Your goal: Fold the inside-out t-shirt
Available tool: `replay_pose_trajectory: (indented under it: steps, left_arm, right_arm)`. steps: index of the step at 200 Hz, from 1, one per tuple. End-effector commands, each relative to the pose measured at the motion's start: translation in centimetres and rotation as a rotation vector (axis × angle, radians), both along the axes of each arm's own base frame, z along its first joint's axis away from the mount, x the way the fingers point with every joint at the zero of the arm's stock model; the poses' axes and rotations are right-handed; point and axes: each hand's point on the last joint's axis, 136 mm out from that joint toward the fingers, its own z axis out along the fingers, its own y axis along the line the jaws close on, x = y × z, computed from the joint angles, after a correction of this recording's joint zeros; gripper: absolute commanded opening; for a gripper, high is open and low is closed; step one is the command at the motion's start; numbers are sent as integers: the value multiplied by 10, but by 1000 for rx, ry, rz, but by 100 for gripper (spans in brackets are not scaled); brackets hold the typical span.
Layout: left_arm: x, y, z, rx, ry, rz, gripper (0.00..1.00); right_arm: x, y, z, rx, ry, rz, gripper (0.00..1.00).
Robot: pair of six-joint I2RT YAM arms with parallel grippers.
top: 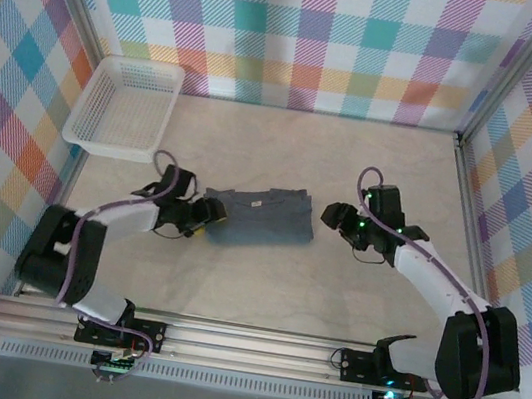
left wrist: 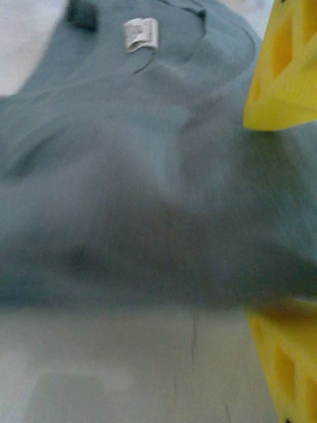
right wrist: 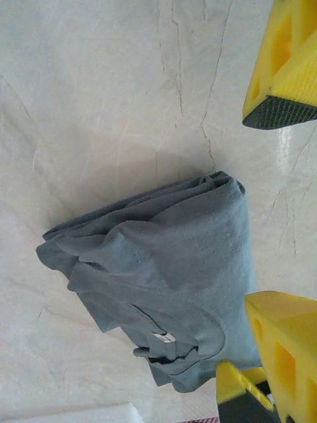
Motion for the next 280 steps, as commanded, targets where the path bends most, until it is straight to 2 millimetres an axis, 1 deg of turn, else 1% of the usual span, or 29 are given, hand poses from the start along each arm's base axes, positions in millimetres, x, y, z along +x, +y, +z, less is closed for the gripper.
replay_pose_trajectory:
  steps: [1,15,24,33,36,45,60,65,67,69,84,93,100,104,117,120,127,136,147,148,156,171,197,222,233,250,260,264,280]
  left_arm:
    - [27,-74,25,-154,-77,-139,56]
    - [44,-119,30,-176,-96,-193,51]
    - [57,-148,30,-171,-109,-215,49]
    - [70,-179,32,-175,-134,-241,47]
    - [75,-189,34,-173,-150,-245,46]
    - [90,-217,28,-162,-171,-247,45]
    - [123,-258,28,-196,-210,-237,47]
    - [134,-268,23,-200,-215,-224,47]
    - [139,-272,28,-209,-226,-220,48]
    - [142,-274,21,-207,-221,-216,48]
    - [168,-298,27,-243,-250,-195,51]
    - [176,-307,46,-277,-284,-193,56]
    - [179,-308,60,-287,-313,-192,62]
    - [180,-306,66,-282,-331,-190,65]
    - [178,-291,104,-248,-421,-190,73]
    - [176,-286,104,-231,-426,-189,75]
    - [170,-272,125,-202,-472,-190,77]
    - [160,-251,137,-162,-502,-194,79]
    - [143,-223,160,-122,-553,-190,80]
    - [141,-220,155,-112,-547,-191,80]
    - [123,-199,166,-81,-578,-197,80]
    - [89,-160,174,-6,-613,-201,82]
    - [36,-105,176,73,-619,-176,83]
    - [0,-64,160,148,-575,-145,83]
    - [-11,-49,152,176,-554,-124,83]
    - [-24,-31,139,213,-528,-90,82]
    - [-26,-21,135,231,-525,-58,81]
    - [-30,-15,128,254,-499,-54,81]
    - [-31,-3,123,278,-490,-17,81]
  right_arm:
    - [0,-8,8,11,10,-50,66]
    - [3,-12,17,25,-4,-74,66]
    - [3,-24,20,7,8,-129,66]
    - [3,-42,23,-30,23,-218,66]
    - [2,-49,22,-41,35,-251,69]
    - [2,-71,25,-57,43,-343,71]
    - [3,-103,31,-31,48,-470,72]
    - [3,-112,33,-18,43,-501,72]
    - [4,-116,34,-14,42,-515,72]
    - [4,-119,34,-8,41,-525,72]
    - [7,-141,39,34,43,-590,72]
    - [10,-150,41,52,49,-607,72]
    - [12,-155,41,62,58,-613,72]
    - [15,-155,41,74,62,-606,72]
    - [24,-157,38,90,76,-581,73]
    - [27,-156,36,94,82,-575,73]
    - [33,-155,32,102,91,-561,73]
    - [43,-155,25,112,101,-555,73]
    - [55,-156,13,126,127,-565,73]
    - [56,-157,12,127,127,-566,73]
    - [67,-157,3,141,143,-573,71]
    - [86,-157,-12,165,171,-581,68]
    - [122,-150,-32,207,197,-573,61]
    - [149,-149,-47,210,221,-597,56]
    - [159,-150,-57,234,244,-634,53]
    - [176,-153,-69,278,267,-697,42]
    - [186,-159,-74,283,272,-749,35]
    - [190,-163,-75,282,272,-771,32]
    - [206,-175,-81,263,271,-853,28]
